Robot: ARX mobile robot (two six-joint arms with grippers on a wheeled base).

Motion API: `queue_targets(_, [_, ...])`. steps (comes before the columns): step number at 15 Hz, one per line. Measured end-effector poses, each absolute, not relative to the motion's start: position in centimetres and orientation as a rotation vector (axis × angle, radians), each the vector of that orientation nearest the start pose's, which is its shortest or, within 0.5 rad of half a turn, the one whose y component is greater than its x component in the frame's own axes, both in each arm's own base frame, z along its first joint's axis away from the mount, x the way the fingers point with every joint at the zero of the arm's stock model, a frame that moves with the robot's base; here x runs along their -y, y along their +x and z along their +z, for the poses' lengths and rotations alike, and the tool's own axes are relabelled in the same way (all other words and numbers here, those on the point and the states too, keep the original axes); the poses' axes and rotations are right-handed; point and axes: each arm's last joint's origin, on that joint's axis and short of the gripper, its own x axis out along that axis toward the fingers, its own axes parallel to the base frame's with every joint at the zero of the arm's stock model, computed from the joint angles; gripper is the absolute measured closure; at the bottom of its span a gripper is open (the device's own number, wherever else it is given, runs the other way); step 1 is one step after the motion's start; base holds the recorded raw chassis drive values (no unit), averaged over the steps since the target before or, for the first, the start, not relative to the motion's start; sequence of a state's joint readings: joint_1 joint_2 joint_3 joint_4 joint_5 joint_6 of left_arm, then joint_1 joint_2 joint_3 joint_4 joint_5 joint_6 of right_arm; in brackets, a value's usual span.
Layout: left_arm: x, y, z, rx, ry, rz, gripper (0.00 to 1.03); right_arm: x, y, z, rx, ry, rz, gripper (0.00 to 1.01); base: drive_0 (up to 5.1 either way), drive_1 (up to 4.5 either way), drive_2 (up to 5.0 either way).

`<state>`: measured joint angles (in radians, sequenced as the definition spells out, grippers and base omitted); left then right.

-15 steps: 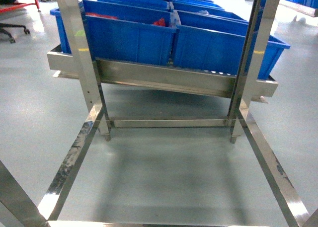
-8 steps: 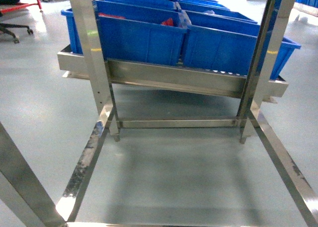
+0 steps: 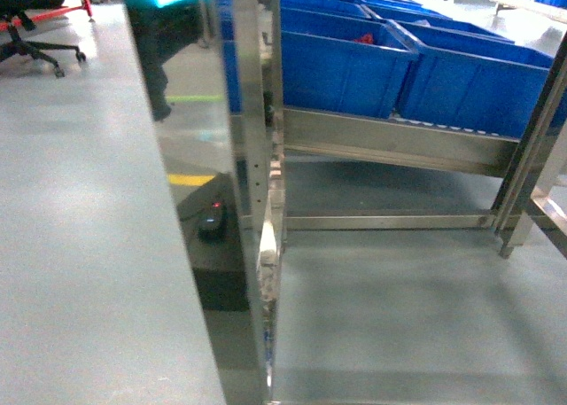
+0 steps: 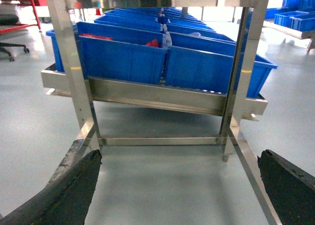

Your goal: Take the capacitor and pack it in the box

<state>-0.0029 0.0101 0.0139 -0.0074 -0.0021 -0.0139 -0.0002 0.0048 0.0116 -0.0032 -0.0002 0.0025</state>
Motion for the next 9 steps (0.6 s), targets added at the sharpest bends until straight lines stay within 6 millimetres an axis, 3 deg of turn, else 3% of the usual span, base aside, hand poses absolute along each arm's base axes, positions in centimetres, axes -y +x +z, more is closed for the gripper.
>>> queue_targets(9, [0.03,9.75,16.68,-0.004,-0.014,-0.002,0.59,0.0,9.73,16.65,0.001,0.002,0.0,0.03,0.0,0.0,0.0])
